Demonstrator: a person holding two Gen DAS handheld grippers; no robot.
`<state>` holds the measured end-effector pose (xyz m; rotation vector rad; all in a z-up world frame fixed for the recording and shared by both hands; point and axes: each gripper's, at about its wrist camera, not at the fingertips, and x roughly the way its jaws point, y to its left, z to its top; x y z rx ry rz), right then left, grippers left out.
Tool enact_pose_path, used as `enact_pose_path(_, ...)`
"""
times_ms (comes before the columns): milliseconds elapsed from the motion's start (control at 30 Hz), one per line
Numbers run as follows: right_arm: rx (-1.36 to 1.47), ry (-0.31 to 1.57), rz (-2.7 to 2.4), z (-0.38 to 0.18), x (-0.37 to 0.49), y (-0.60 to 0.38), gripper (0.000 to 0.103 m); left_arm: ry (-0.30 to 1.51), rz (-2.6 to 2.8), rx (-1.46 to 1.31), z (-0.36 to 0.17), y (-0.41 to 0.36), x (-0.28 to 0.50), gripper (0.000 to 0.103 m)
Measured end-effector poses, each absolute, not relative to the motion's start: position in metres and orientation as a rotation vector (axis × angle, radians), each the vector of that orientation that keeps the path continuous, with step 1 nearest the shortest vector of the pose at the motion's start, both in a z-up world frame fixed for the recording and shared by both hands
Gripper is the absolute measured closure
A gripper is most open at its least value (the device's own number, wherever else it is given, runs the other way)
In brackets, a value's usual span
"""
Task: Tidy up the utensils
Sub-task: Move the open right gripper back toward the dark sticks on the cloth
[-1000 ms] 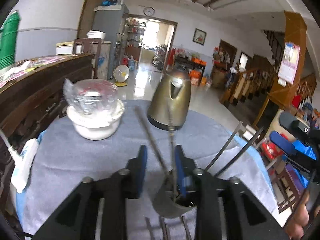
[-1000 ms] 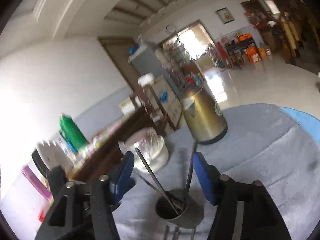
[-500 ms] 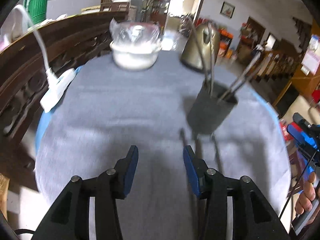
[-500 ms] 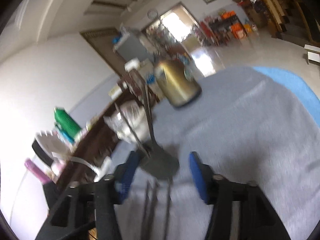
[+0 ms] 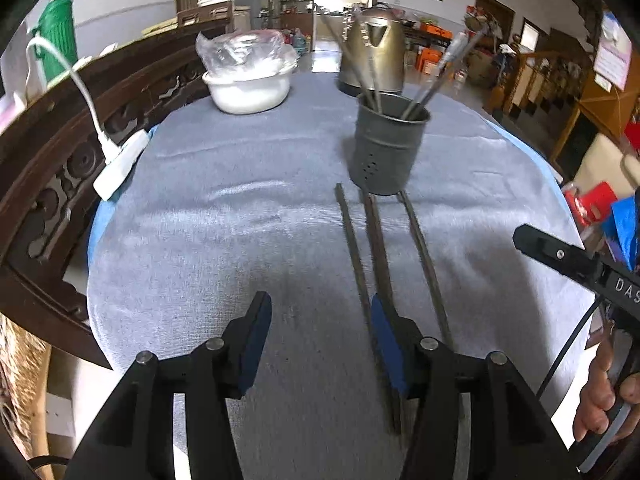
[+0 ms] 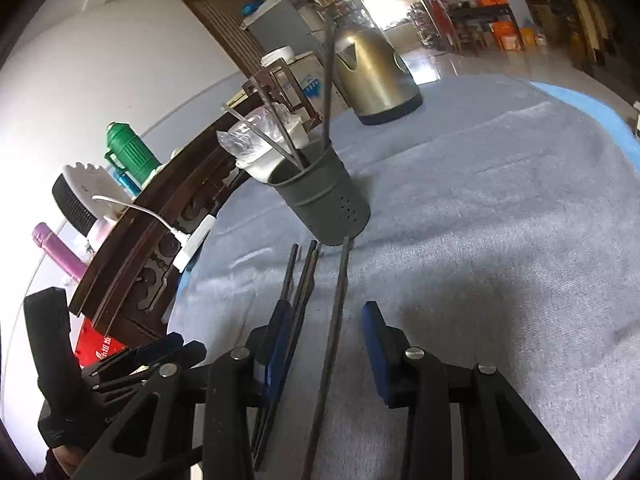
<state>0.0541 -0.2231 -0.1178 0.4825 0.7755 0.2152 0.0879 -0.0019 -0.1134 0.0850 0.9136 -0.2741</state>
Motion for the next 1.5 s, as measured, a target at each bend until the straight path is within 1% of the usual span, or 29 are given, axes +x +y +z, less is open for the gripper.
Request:
enact_pose_path(67, 0.48, 0.767, 0.211, -0.112, 0.052, -0.224, 0.062, 0.9, -0.275, 0.105, -0.108, -0.006, 0.085, 0.048)
enact_pose_path(133, 0.489, 0.759, 0.201, -0.107, 0.049, -0.229, 0.055, 0.885, -0.273, 0.125, -0.102, -0.011, 0.082, 0.043)
enact_pose_path(267, 0.503, 0.741, 0.181, -0.101, 0.046, -0.24, 0.055, 0.88, -0.264, 0.168, -0.098, -0.02, 0.08, 0.042)
enact_pose_path(733, 0.615, 0.75, 0.165, -0.114, 0.04, -0.281, 0.055, 0.965, -0.224, 0.256, -0.111, -0.04, 0.084, 0.042)
enact_pose_path(1233, 0.676, 0.743, 0.226, -0.128, 0.042, -0.301, 0.055, 0.946, -0.211, 0.401, -0.102, -0.09, 0.095, 0.042)
enact_pose_path(1500, 0.67, 0.734, 0.231, -0.127, 0.038, -0.31, 0.055, 0.935, -0.206, 0.417, -0.096, -0.111, 0.104, 0.042)
